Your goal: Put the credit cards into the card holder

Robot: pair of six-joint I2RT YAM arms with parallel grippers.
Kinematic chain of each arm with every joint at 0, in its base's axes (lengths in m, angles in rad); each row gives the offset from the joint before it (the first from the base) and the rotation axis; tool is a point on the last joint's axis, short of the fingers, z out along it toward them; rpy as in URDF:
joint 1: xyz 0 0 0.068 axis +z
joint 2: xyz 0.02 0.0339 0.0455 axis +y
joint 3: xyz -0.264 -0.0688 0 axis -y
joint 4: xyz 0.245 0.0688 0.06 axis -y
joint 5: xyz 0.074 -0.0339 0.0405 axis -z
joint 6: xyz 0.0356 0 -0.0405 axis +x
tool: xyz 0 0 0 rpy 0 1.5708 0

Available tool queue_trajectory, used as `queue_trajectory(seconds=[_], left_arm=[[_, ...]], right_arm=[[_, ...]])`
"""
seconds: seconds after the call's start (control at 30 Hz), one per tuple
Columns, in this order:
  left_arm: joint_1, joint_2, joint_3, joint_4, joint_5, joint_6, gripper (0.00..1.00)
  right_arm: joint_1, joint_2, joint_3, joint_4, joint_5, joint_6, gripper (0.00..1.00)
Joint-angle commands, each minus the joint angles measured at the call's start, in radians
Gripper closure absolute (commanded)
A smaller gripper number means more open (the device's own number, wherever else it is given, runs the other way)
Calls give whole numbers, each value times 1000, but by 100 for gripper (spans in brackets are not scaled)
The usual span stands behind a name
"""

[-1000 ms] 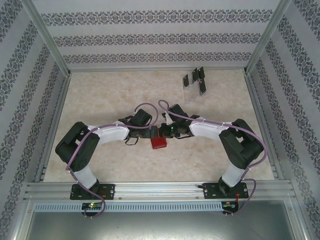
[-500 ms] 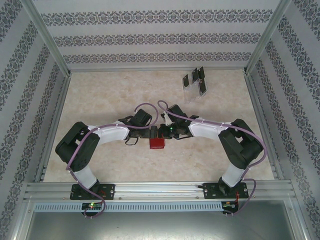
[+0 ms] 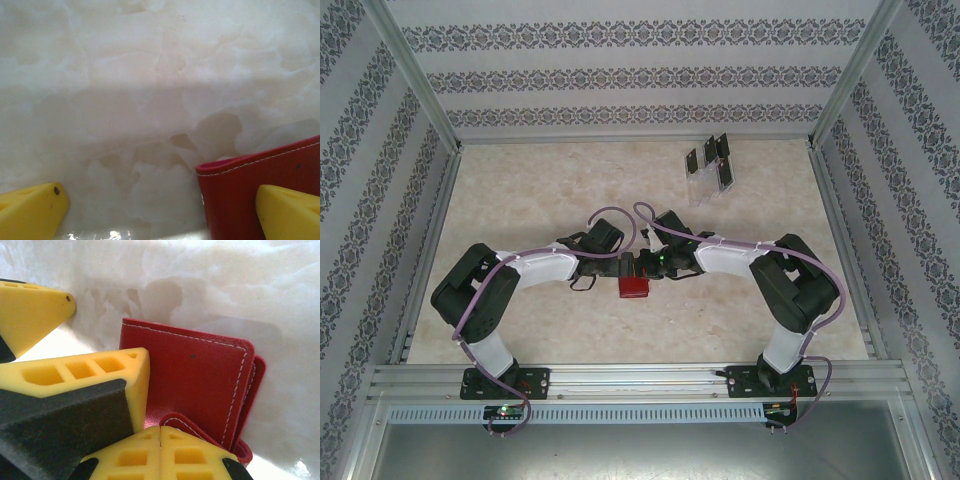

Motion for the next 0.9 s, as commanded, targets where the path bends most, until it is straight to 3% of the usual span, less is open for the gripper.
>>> queue_trajectory(seconds=[0.0, 0.37, 0.87], left_arm=[[-5, 19, -21, -102, 5, -33, 0], [6, -73, 18, -172, -57, -48, 0], [7, -35, -44, -82, 4, -30, 0]], right_arm=[[14, 55, -25, 31, -26, 11, 100], [12, 52, -38, 32, -19, 9, 100], [-9, 27, -67, 46, -18, 19, 100]])
